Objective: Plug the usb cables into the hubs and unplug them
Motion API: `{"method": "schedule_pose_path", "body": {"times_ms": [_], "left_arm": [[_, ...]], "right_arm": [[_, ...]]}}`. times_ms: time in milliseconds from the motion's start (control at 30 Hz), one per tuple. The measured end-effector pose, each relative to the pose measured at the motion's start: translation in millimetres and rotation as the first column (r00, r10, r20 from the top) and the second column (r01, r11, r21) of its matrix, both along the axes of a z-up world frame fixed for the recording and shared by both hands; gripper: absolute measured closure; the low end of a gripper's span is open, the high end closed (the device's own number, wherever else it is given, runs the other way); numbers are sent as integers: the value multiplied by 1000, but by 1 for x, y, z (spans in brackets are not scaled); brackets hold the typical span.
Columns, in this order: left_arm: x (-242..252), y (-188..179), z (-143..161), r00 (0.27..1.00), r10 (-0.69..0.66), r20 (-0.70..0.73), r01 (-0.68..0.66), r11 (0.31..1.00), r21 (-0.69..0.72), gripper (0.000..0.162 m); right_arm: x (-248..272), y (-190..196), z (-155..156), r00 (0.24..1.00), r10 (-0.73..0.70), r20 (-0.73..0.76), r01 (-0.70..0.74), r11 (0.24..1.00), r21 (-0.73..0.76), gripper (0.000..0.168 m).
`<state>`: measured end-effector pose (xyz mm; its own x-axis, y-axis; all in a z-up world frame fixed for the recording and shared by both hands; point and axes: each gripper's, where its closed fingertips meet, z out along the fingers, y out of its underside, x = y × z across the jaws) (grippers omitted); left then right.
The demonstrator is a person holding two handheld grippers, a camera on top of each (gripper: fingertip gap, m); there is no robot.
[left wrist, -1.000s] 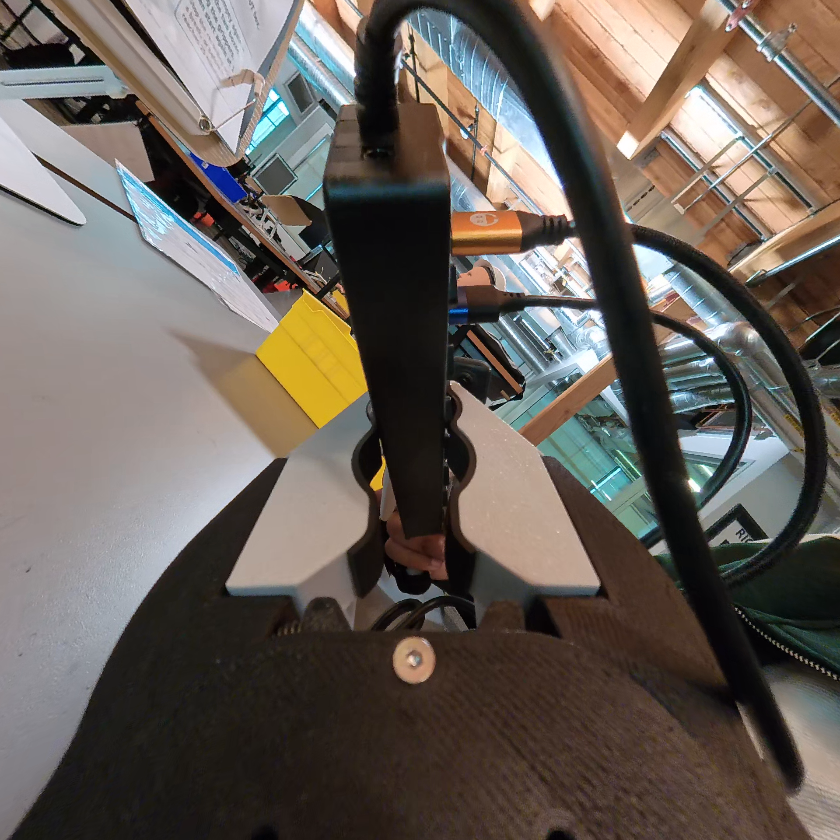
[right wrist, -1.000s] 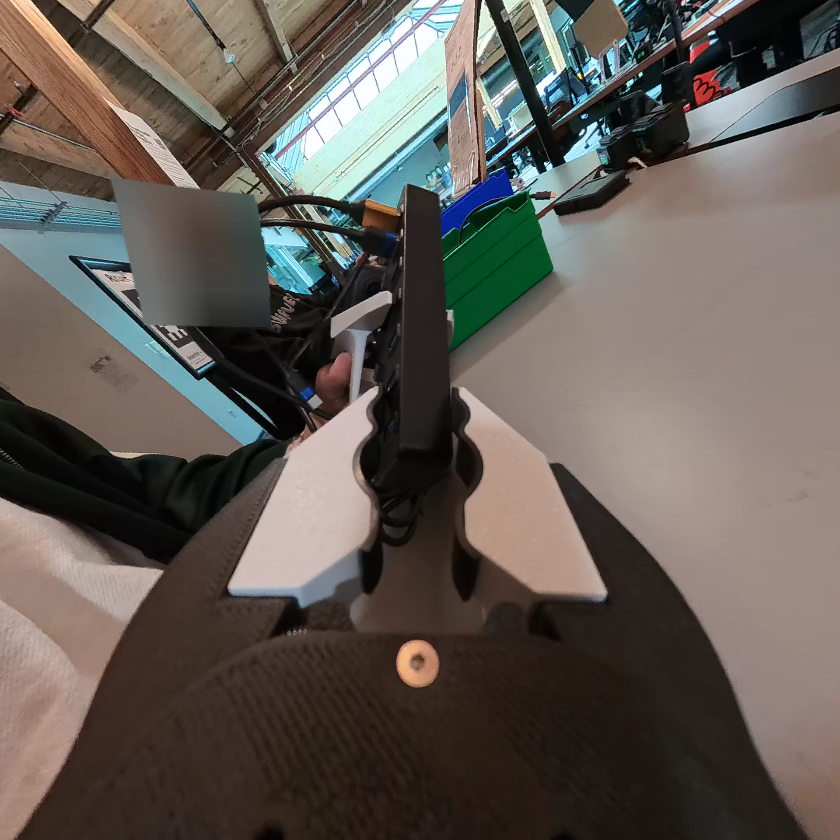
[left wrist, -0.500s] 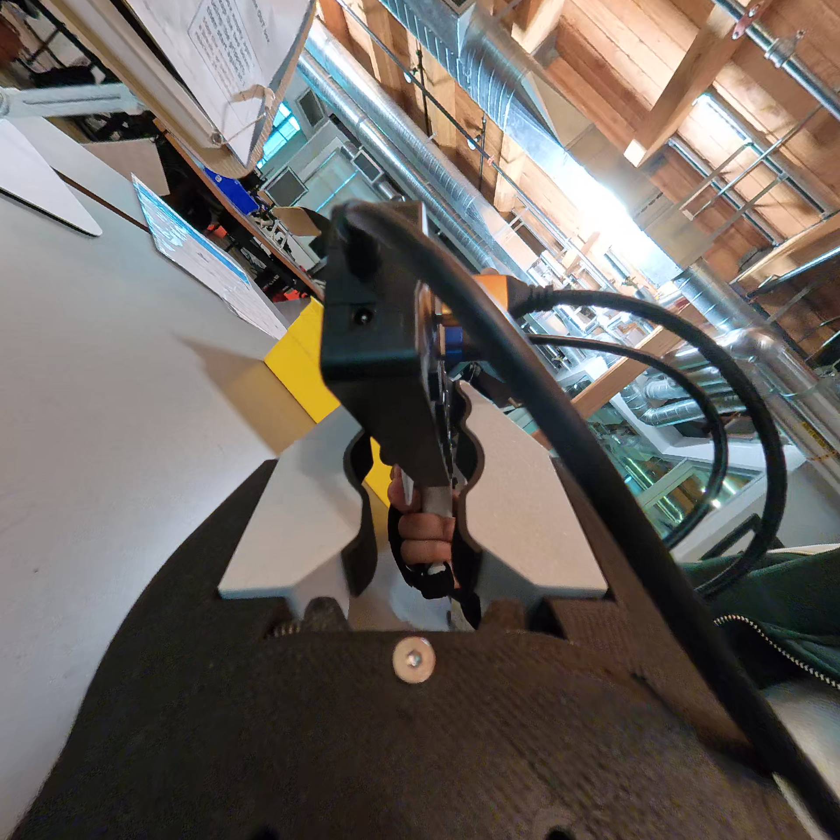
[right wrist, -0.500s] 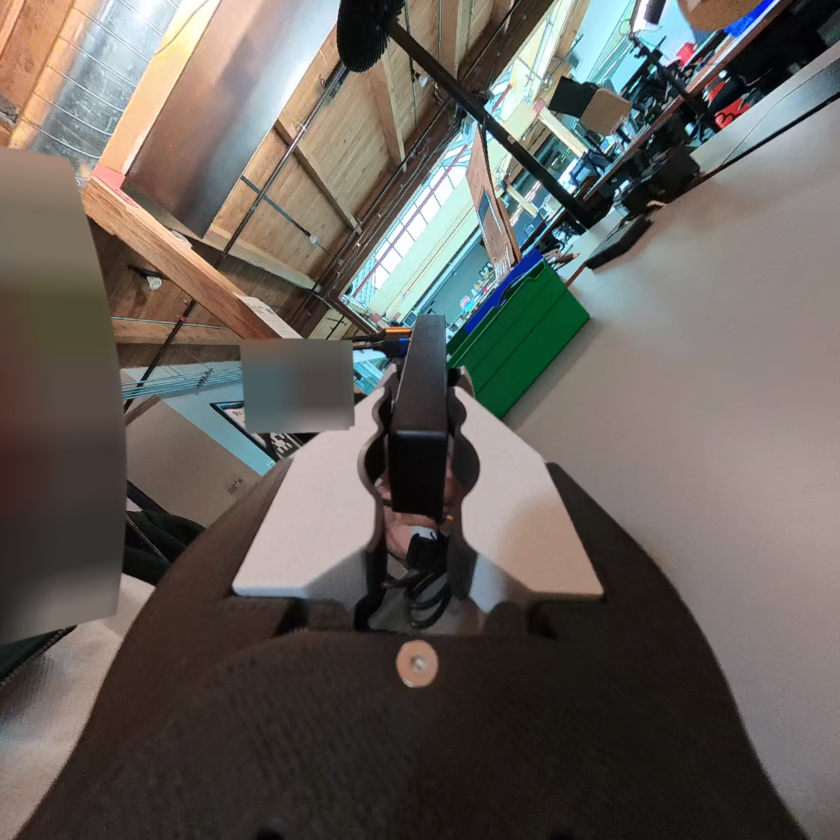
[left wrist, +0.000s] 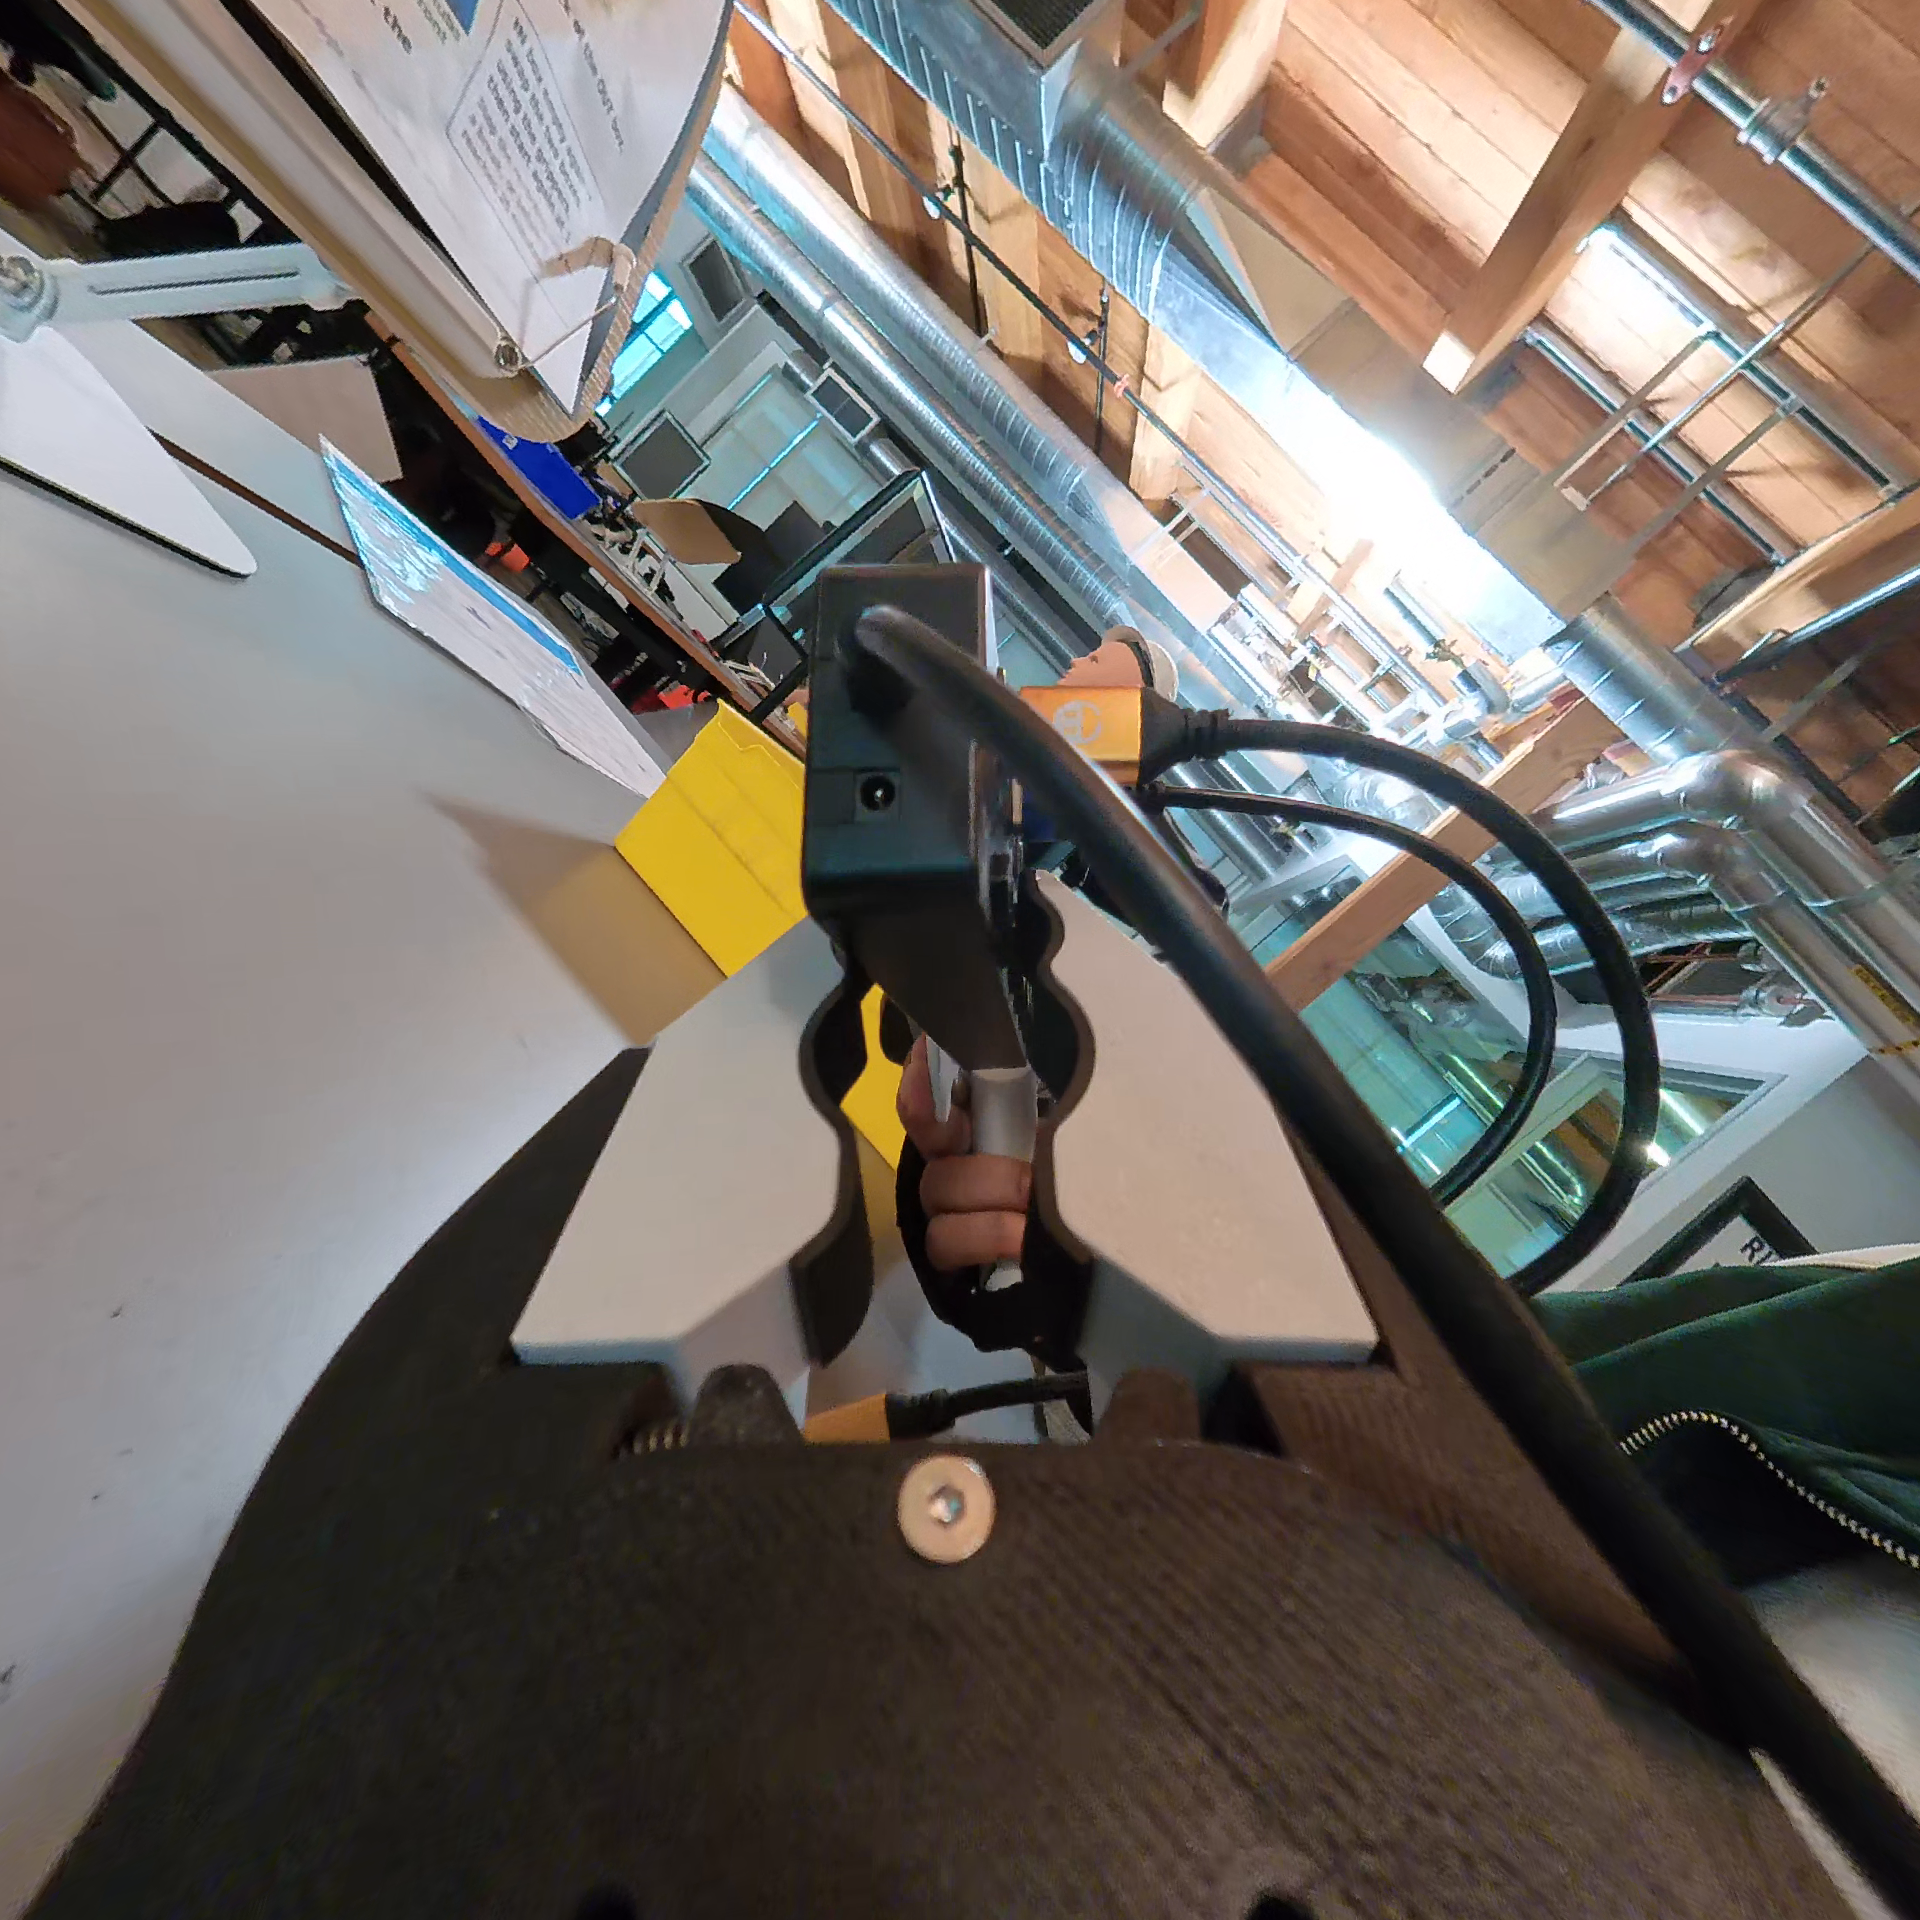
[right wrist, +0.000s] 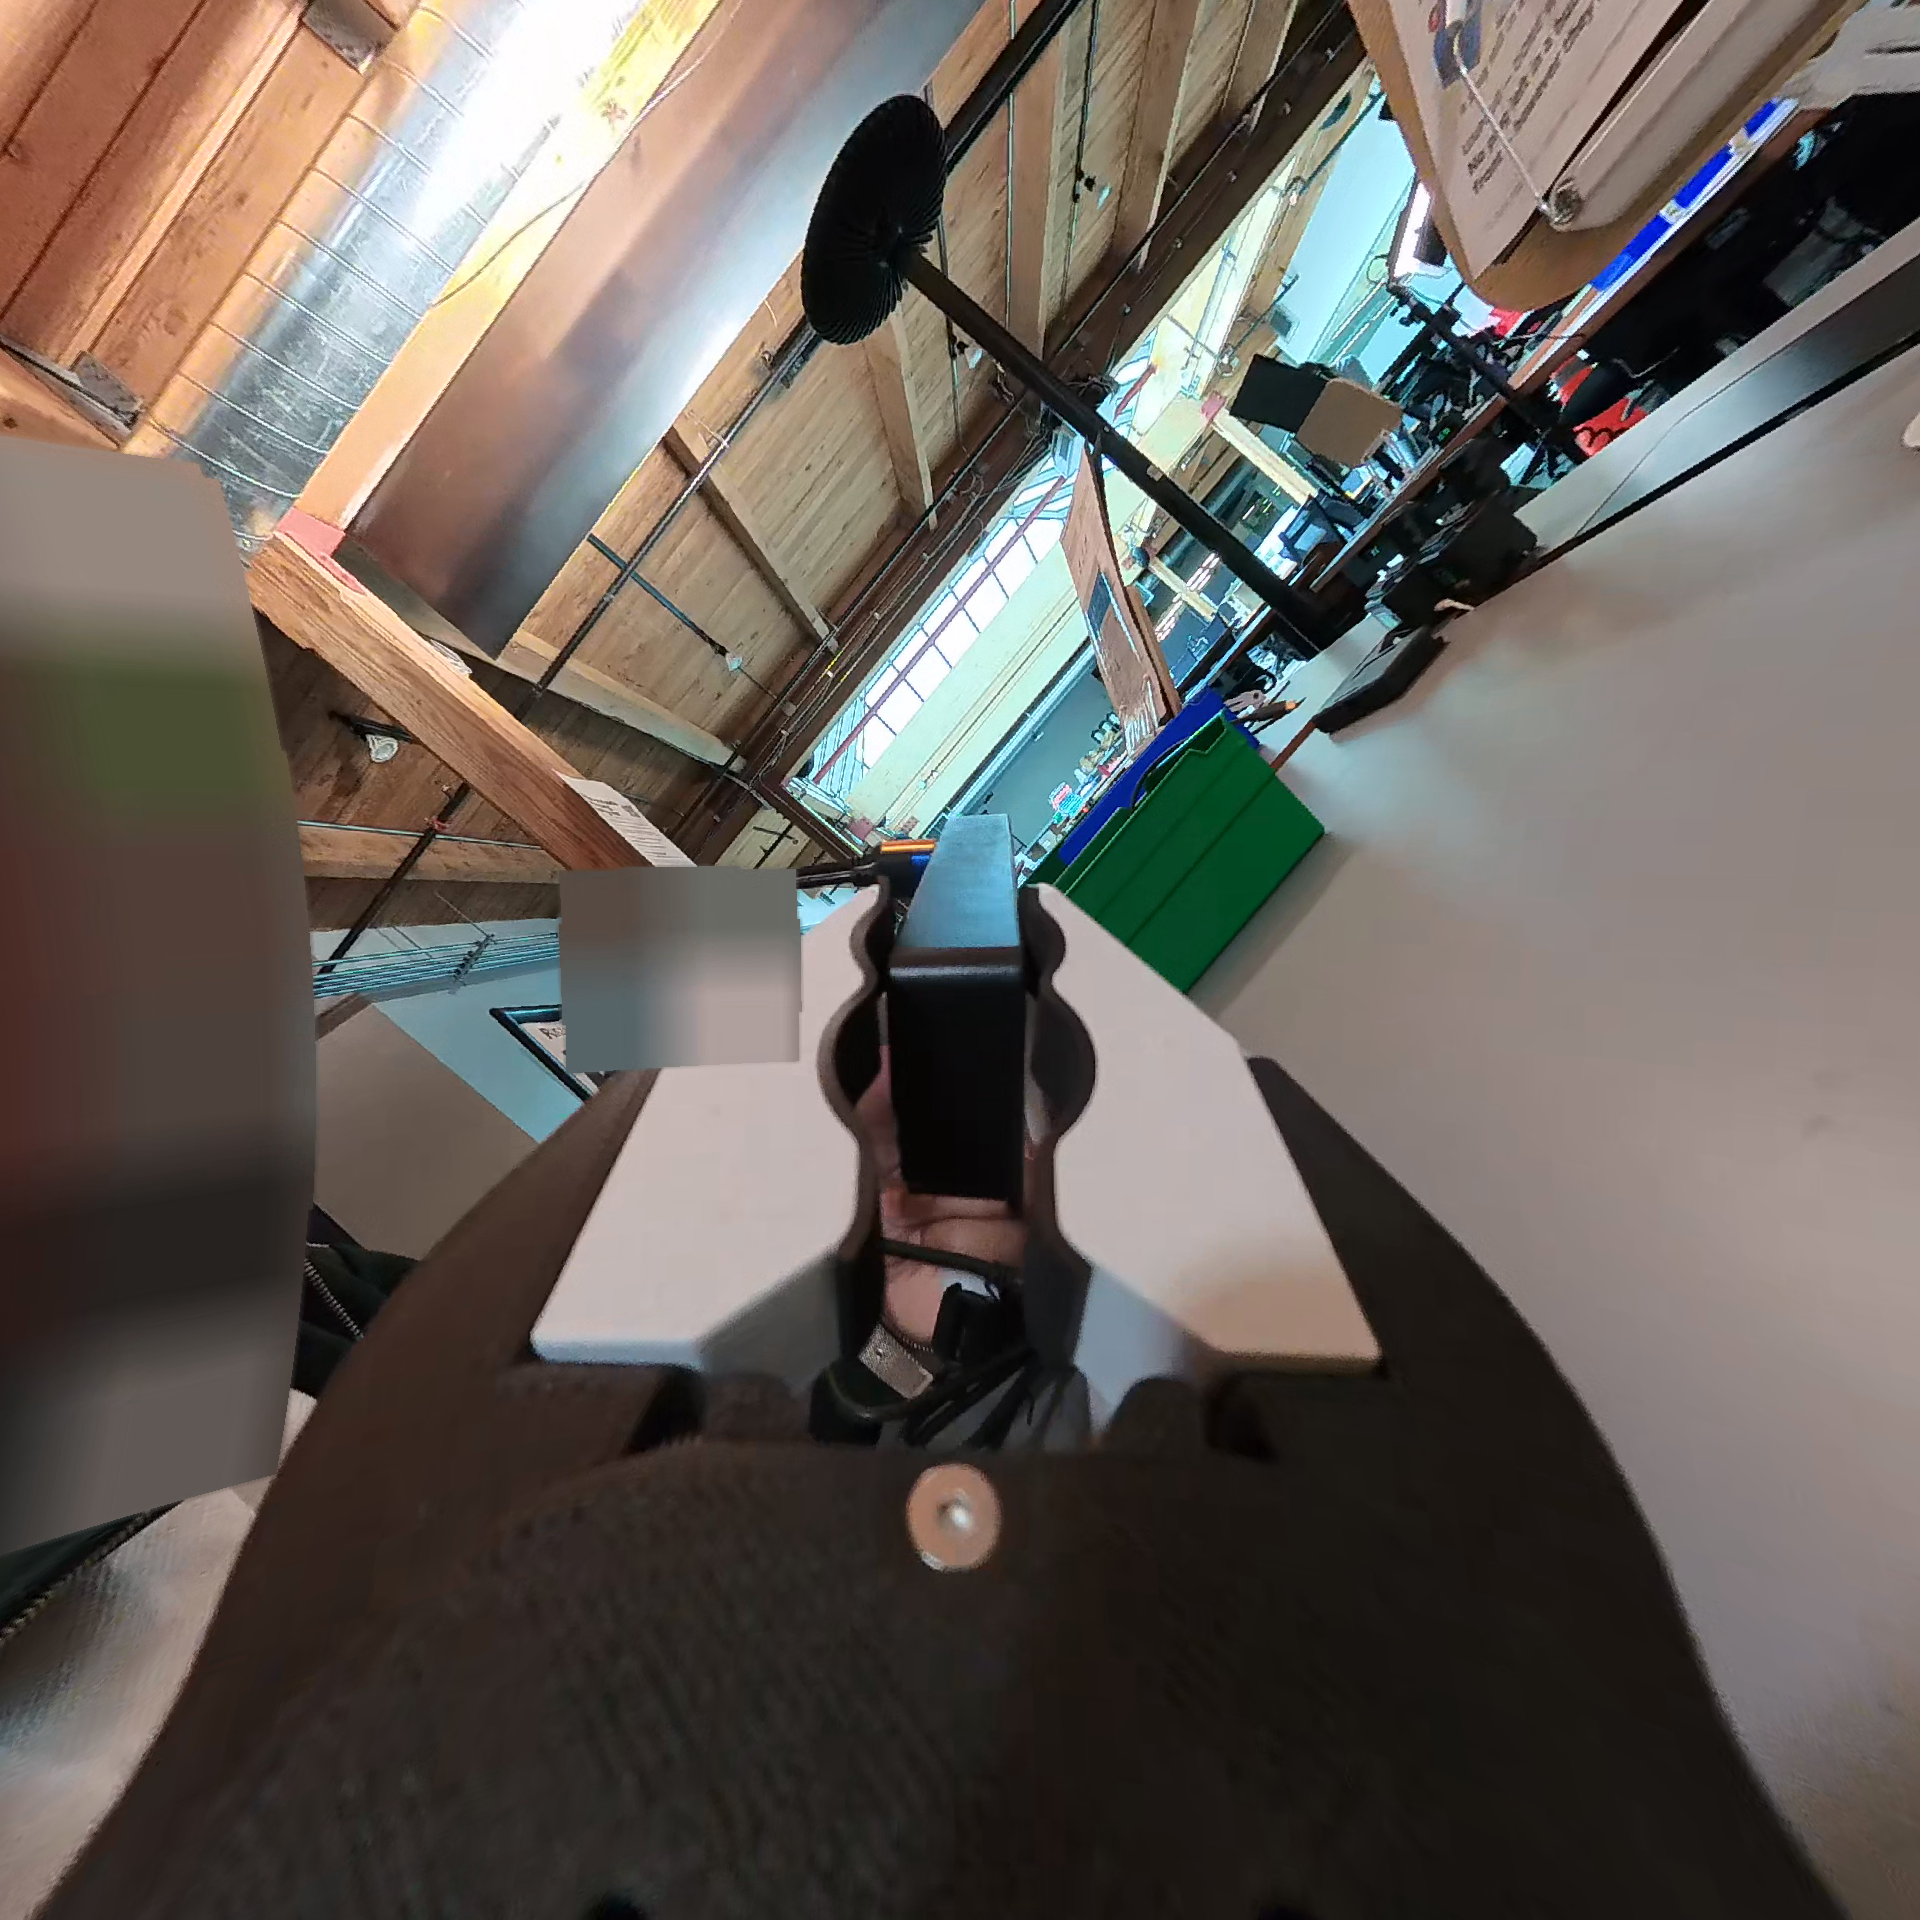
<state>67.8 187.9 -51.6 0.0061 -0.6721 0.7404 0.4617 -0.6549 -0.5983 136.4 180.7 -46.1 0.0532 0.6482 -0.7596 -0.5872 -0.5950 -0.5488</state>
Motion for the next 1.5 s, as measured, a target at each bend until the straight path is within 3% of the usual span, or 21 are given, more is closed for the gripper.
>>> {"method": "schedule_pose_path", "body": {"times_ms": [800, 900, 1133, 1300, 1500], "left_arm": [[-19, 9, 11, 993, 70, 95, -70, 998, -2, 142], [-20, 9, 11, 993, 74, 92, -75, 997, 0, 142], [-14, 7, 6, 997, 40, 71, -38, 999, -23, 143], [-6, 2, 1, 999, -15, 45, 16, 999, -35, 142], [-5, 2, 3, 997, -34, 76, 39, 998, -54, 140]], "right_arm": [[-23, -7, -16, 993, 99, 62, -96, 995, -38, 146], [-24, -5, -17, 992, 92, 83, -89, 995, -34, 139], [-33, -11, -25, 958, 98, 269, -112, 993, 36, 131], [-51, -24, -38, 896, 143, 421, -190, 979, 73, 139], [-50, -26, -32, 926, 203, 319, -216, 976, 5, 143]]}}
